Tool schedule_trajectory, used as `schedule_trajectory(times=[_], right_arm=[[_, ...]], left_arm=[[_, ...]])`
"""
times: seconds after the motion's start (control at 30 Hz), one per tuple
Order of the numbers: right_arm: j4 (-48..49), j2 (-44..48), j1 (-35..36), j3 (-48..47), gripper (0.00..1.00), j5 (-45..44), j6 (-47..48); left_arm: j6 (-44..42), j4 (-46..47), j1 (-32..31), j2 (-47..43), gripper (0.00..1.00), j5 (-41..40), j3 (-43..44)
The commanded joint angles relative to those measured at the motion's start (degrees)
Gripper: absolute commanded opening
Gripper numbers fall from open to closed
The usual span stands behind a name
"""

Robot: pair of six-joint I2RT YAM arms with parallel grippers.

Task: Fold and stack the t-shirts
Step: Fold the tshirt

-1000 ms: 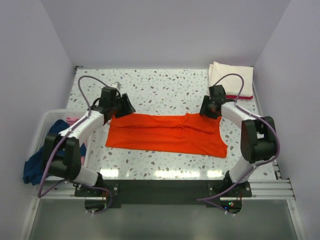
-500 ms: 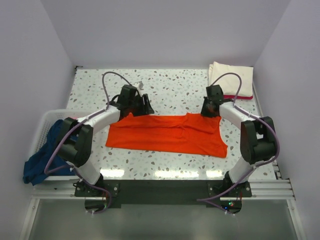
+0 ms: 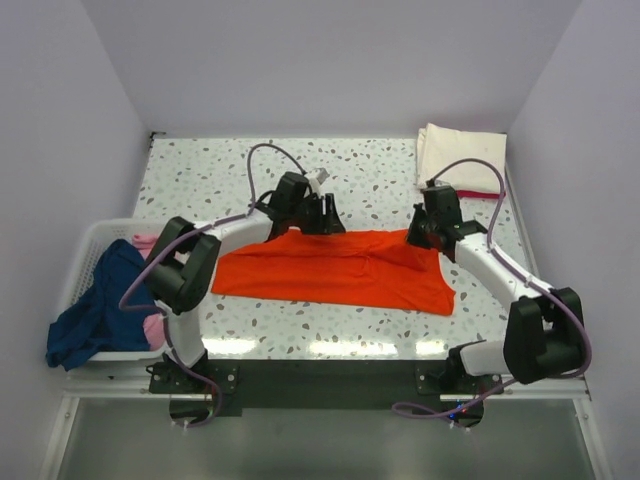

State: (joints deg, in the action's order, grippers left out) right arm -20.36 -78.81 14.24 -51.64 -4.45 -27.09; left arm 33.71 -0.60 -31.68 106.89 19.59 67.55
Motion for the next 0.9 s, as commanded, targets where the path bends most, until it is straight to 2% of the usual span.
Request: schedule_trajectory(times=[0.0,0.4,0.87], right_arm=[[-0.6,3.4,1.3,4.1,0.0,2.1,-1.3],[1.9,11.8,2.9,14.8,0.04,4.3,-3.2],[1.0,16.6,4.2,18.6,0.07,5.6,-4.6]], left_arm=[[1.1,6.1,-1.3,1.7,0.61,3.6,2.9],[1.2,10.0,-5.5,8.3,0.61,6.5,7.4],[-1.0,12.2,-9.3,16.5,0.61,10.5,15.7]])
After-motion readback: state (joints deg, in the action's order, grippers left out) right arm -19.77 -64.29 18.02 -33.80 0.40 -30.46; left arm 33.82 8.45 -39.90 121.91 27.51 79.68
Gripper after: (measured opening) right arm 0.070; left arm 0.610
